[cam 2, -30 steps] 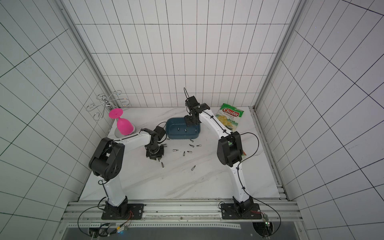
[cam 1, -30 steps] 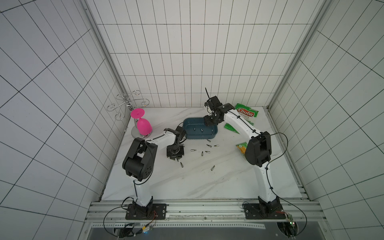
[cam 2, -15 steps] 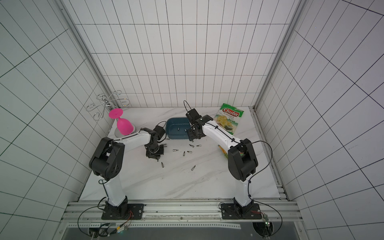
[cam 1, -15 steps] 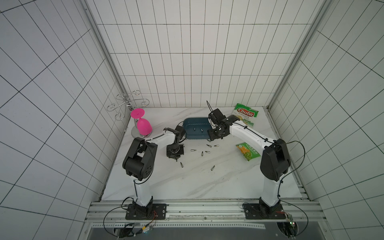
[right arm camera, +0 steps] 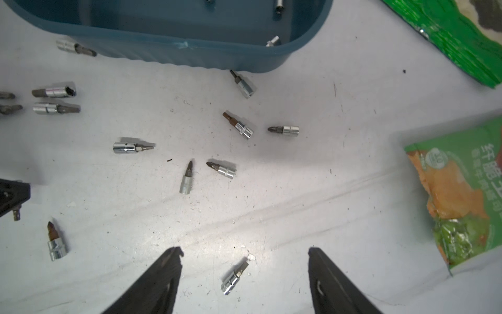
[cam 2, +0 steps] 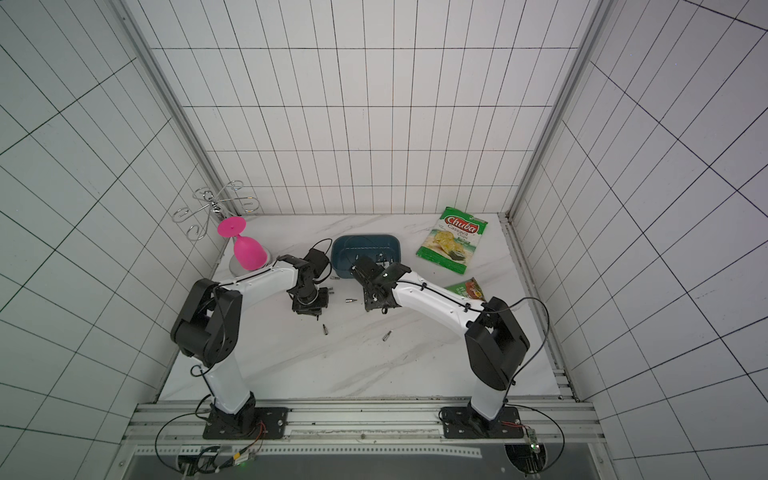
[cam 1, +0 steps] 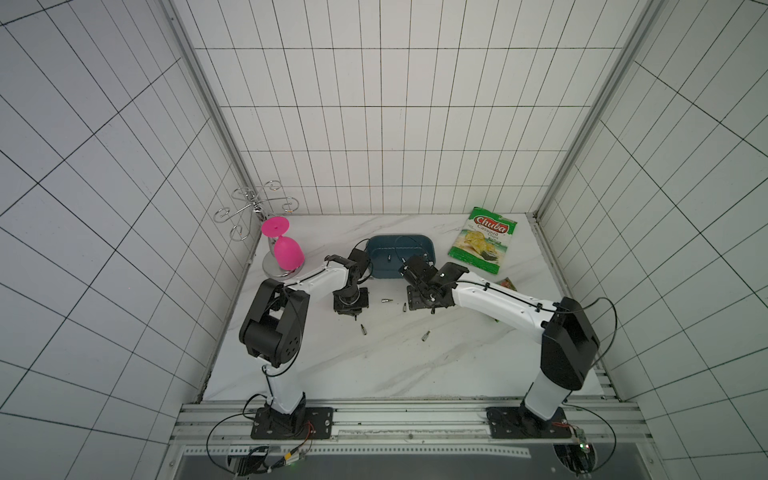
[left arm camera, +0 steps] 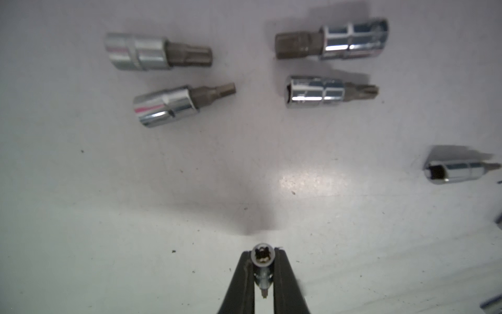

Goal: Put the bit on the desktop into the storage box
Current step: Pick up the screwdriver bit from the center of the board, then place the screwdriver bit in the storage box.

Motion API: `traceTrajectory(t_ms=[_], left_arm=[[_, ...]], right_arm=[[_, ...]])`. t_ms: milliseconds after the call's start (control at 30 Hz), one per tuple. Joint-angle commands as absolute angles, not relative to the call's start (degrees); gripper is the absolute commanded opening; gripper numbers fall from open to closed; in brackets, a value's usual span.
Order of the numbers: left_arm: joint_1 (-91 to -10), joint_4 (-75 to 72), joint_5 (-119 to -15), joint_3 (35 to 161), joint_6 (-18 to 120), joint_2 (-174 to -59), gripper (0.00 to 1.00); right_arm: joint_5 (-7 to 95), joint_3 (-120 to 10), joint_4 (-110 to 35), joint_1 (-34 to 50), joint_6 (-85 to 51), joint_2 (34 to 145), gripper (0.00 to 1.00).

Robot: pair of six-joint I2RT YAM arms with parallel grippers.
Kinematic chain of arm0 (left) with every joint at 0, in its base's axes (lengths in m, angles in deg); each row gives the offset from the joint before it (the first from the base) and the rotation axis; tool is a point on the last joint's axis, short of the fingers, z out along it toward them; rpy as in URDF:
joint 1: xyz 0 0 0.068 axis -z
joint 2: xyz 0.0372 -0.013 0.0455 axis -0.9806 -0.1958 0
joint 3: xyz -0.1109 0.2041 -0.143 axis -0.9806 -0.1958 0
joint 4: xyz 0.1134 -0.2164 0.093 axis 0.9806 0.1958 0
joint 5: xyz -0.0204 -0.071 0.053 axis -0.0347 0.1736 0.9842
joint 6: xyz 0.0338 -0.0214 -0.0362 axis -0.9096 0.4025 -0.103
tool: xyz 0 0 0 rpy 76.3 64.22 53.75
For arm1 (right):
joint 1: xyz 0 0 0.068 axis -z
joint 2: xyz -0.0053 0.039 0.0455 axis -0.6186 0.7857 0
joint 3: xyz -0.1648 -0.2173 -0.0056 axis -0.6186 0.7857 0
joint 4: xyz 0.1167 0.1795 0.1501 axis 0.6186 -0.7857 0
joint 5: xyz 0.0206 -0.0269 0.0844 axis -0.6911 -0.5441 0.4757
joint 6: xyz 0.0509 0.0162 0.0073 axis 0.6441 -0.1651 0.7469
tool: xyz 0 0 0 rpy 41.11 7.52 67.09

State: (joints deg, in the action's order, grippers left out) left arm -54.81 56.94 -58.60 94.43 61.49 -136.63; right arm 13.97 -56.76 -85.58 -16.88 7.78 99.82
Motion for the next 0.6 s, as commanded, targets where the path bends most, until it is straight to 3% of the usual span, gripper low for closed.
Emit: traceTrajectory(t_ms=[0, 267, 567], left_arm=[[-54.8, 56.3, -59.0, 95.0, 61.4, -134.7, 0.00], [-54.9, 59.3, -58.0, 98.9, 61.9, -131.9, 0.00], [-56.4, 66.3, -57.6, 117.6, 59.0, -136.7, 0.00]], right_arm=[[10.1, -54.0, -87.5, -18.6, 19.4, 97.9, 0.77], [16.3, -46.6, -81.2, -19.1, 24.9, 97.2, 0.73], [21.7, -41.8, -73.5, -18.9, 26.7, 98.1, 0.60]])
